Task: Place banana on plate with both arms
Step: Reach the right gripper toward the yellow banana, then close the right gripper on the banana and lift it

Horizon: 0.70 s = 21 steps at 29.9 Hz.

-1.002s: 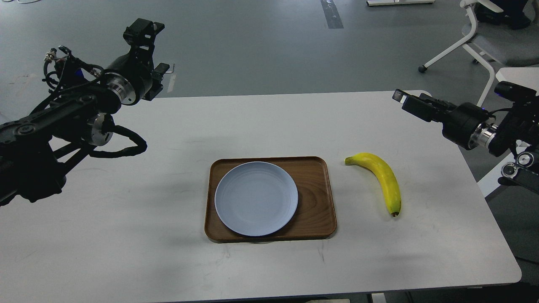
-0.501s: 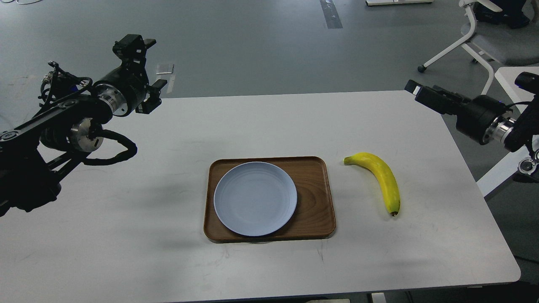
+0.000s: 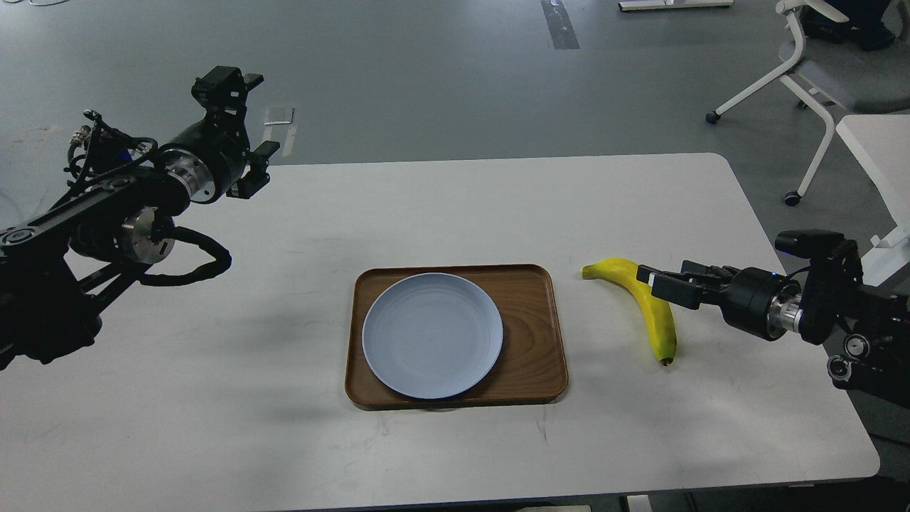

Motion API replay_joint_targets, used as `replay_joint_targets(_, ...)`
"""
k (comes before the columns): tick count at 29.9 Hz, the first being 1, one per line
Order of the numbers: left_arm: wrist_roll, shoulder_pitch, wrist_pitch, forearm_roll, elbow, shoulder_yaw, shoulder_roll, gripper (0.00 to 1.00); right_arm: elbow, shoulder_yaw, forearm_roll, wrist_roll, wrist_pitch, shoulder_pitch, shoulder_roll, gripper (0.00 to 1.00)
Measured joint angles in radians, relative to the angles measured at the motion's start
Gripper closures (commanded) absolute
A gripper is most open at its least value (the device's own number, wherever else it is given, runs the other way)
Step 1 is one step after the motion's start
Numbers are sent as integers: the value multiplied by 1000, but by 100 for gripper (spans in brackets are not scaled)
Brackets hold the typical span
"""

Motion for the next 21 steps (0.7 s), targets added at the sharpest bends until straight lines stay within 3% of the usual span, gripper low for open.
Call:
replay_joint_targets(12,1,25,0,25,-6,3,2,2,-157,-18,-5,-4,-4,-15,126,2)
replay_joint_targets(14,1,29,-1,32,-7,3,5,2,-159,-20,-5,-5,-5,-16,138,13)
replay_joint_targets(15,1,33,0,34,-7,3,7,2,-159,-26,-5,-7,-5,-17,146,31)
replay_joint_targets(16,1,35,0,34,-7,3,8,2,-160,-33,-5,-8,-5,-19,151,31)
replay_joint_targets(17,1,38,0,35,-7,3,10,2,-161,-44,-5,-10,-5,-21,154,54)
replay_joint_targets(18,1,41,0,36,-7,3,11,2,-162,-53,-5,-11,-6,-23,156,67)
replay_joint_targets(21,1,52,0,38,-7,3,12,2,-172,-88,-5,-14,-8,-23,159,74)
